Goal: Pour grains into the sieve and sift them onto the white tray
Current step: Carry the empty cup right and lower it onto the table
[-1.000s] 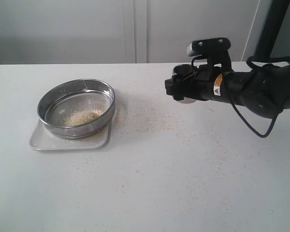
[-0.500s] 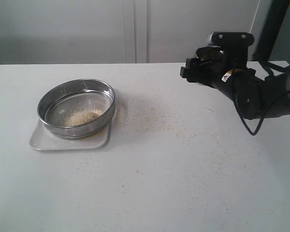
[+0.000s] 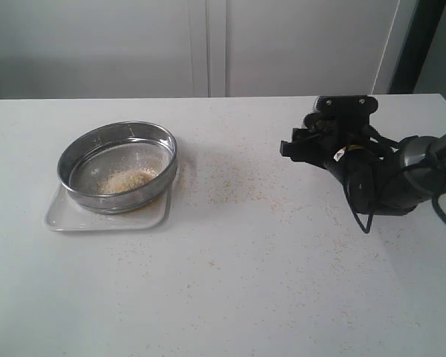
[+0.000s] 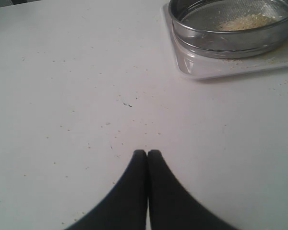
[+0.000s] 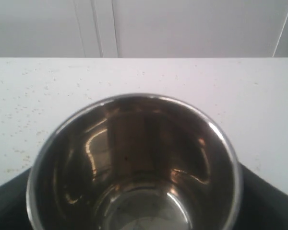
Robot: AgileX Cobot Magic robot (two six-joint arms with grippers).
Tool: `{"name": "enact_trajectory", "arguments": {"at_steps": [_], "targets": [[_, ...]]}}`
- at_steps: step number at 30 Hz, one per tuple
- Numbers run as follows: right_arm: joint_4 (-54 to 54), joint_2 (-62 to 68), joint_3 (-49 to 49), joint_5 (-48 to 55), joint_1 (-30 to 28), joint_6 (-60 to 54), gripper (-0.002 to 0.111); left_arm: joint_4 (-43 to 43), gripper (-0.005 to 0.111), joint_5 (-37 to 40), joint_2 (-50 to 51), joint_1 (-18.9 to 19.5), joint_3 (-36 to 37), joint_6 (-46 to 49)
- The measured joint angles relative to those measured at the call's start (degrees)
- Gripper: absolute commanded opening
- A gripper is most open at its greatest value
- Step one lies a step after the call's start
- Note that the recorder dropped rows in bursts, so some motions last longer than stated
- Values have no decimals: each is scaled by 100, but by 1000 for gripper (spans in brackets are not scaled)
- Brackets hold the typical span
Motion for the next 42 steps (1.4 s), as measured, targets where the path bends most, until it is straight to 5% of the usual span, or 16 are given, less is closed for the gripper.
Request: {"name": "enact_trajectory", "arguments": {"at_steps": [24,29,38,42], "targets": [[0,498,0,-78,0,95,1,0,0,0,0,0,0,0],[0,537,0,-150,0,40,19,0,0,0,0,0,0,0],[-92,537,0,-161,0,-23,81,0,0,0,0,0,0,0],[-141,574,0,-116,0,-53,87,0,0,0,0,0,0,0]]}}
